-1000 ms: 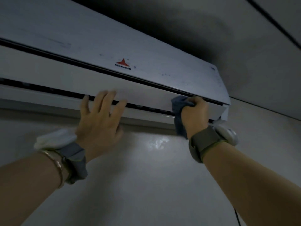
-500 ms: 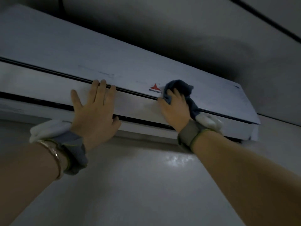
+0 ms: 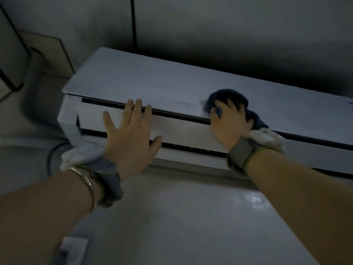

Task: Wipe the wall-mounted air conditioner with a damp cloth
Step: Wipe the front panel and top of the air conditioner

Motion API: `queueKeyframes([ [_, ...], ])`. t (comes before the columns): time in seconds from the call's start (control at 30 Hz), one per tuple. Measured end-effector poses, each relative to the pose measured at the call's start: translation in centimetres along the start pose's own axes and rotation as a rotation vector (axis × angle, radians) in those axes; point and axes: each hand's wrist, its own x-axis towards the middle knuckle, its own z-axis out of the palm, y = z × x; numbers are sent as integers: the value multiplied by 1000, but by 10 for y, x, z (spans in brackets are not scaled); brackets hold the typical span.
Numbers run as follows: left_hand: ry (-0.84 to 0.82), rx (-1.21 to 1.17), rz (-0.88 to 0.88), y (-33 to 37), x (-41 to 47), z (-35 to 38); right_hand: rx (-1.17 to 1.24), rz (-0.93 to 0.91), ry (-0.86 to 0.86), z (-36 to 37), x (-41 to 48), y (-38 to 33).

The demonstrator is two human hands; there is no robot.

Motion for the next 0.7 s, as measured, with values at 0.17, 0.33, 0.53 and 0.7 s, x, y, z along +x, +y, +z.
queueKeyframes([
  [0.17,46,16,43,-30,-4,-8,-26,-245,-52,17,2,-53],
  [0.33,64,97,75,-63,-4,-14,10,-501,-133,44,-6,-134],
  [0.53,27,124,-22,-99,-10,-10,-41,-620,-163,59,-15,-185],
  [0.7,54,92,-59,-84,-7,-5,-78,-504,-188,49,-6,-159],
])
